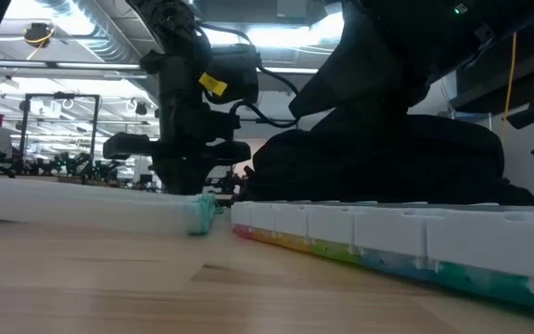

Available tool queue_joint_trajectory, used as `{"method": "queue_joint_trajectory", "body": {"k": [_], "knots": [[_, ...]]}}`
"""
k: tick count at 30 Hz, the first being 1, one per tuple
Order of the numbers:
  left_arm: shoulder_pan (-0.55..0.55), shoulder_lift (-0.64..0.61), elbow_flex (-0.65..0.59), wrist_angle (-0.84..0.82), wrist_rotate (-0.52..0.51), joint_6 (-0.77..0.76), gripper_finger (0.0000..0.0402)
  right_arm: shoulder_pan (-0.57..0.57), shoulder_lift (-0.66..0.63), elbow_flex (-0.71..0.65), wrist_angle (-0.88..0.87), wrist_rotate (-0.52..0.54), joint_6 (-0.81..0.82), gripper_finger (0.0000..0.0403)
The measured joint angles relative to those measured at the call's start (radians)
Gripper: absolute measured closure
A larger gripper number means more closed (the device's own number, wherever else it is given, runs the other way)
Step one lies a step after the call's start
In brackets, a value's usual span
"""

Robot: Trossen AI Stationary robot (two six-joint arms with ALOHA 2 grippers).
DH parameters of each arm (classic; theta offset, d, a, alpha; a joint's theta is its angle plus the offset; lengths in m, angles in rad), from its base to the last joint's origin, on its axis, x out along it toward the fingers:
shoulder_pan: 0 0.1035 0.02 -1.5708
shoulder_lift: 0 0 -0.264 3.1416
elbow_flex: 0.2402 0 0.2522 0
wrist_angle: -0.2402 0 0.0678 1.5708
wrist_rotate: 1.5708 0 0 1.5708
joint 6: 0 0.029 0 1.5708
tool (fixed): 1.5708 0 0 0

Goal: Unpack backpack
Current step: Open the transparent zipper bag

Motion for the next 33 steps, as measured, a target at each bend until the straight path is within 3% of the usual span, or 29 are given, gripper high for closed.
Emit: {"method": "queue_joint_trajectory", "body": {"k": [6, 17, 21, 27, 33], "knots": [[-0.031, -0.033, -0.002, -0.006, -0.083, -0.025, 0.0401, 0.0, 0.0, 0.0, 0.001, -0.001, 0.0, 0.0013], [-0.102, -0.164, -0.003, -0.013, -0.14, -0.234, 0.0401, 0.0, 0.0, 0.0, 0.054, -0.003, -0.001, 0.0013], [-0.134, -0.222, -0.017, -0.017, -0.136, -0.335, 0.0401, -0.013, 0.0, 0.0, 0.142, -0.074, -0.043, 0.0013], [-0.164, -0.389, -0.151, 0.12, -0.122, -0.459, 0.0401, -0.054, 0.0, 0.025, 0.133, -0.119, -0.189, 0.0013], [-0.213, -0.594, -0.334, 0.164, -0.26, -0.636, 0.0401, -0.064, 0.0, 0.107, 0.103, -0.114, -0.437, 0.0013]]}}
